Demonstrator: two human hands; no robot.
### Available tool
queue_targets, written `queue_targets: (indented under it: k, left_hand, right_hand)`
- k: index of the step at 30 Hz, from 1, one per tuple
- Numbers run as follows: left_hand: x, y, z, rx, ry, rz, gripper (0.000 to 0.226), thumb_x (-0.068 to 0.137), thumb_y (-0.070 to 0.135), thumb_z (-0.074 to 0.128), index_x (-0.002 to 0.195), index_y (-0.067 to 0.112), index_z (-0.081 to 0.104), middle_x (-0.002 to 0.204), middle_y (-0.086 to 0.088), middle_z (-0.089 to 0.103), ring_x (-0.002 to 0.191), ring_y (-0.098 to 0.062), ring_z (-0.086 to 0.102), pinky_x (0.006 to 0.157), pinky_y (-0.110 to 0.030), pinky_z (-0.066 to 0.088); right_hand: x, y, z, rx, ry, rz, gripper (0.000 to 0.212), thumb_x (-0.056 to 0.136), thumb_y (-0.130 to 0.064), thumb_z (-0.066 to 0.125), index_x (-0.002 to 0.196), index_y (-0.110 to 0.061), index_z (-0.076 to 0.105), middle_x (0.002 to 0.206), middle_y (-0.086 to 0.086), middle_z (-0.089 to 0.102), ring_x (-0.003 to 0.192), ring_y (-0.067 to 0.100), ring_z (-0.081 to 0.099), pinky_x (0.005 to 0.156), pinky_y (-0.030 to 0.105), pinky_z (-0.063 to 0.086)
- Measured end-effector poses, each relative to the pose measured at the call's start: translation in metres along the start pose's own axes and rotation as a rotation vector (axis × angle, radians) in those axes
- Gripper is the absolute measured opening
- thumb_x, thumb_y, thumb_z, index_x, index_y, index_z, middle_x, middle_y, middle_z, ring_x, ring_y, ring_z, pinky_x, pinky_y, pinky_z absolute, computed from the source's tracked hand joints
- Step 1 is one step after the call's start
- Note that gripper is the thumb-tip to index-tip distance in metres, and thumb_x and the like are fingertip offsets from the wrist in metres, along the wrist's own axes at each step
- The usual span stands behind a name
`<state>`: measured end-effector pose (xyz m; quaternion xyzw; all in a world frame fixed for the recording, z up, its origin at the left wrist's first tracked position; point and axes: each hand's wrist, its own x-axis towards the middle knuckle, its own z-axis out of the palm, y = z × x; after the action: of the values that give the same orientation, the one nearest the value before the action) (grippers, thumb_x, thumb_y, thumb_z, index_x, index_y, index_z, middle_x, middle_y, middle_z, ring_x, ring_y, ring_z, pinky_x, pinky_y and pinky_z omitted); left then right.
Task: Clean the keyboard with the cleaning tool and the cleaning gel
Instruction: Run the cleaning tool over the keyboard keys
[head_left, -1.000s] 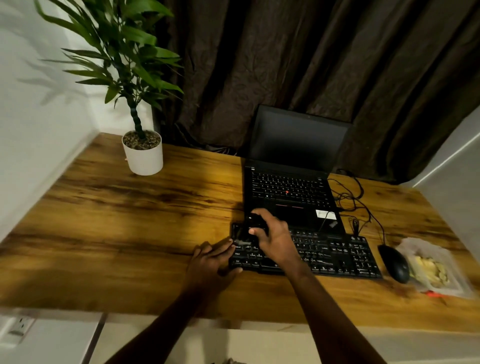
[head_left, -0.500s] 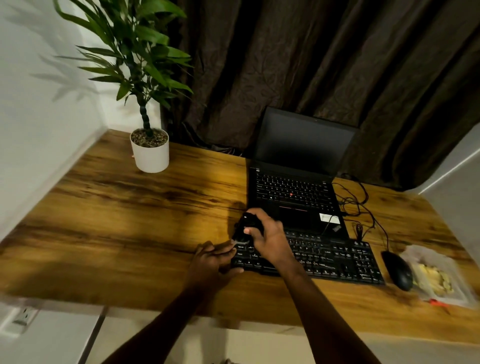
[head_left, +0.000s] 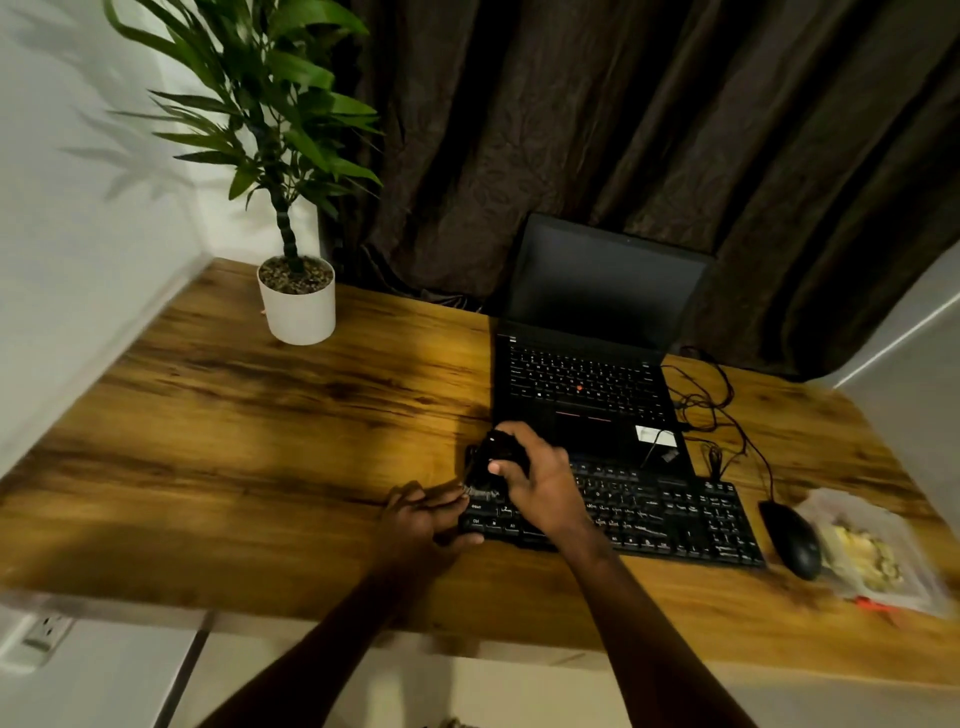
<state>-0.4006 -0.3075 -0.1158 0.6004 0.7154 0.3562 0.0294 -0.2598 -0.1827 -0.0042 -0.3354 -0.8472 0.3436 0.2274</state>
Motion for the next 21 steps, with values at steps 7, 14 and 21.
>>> queue_targets:
  k: [7,14,21]
  left_hand:
    - [0.001,0.004,-0.008,-0.015,-0.113,-0.064,0.067,0.08,0.074,0.051,0.124,0.026,0.068,0.142,0.019,0.051,0.118,-0.014,0.054,0.103,-0.038,0.038]
    - [0.001,0.008,-0.011,-0.003,-0.081,-0.053,0.06,0.079,0.069,0.058,0.121,0.027,0.07,0.14,0.016,0.054,0.117,-0.015,0.054,0.103,-0.038,0.039]
    - [0.002,0.007,-0.01,-0.007,-0.086,-0.054,0.061,0.079,0.068,0.057,0.12,0.025,0.07,0.138,0.016,0.056,0.114,-0.017,0.057,0.101,-0.037,0.041]
  right_hand:
    - [-0.016,0.024,-0.035,-0.064,0.012,0.086,0.041,0.092,-0.012,0.064,0.124,-0.035,0.053,0.099,0.006,0.066,0.075,0.01,0.067,0.054,0.018,0.054]
    - [-0.01,0.008,-0.009,-0.01,-0.006,0.015,0.033,0.094,-0.019,0.063,0.122,-0.035,0.053,0.1,0.005,0.065,0.08,0.012,0.068,0.057,0.019,0.056]
    - [-0.017,0.038,-0.033,-0.191,-0.022,0.1,0.045,0.094,-0.028,0.061,0.123,-0.056,0.041,0.105,0.009,0.057,0.079,0.017,0.05,0.06,0.023,0.046]
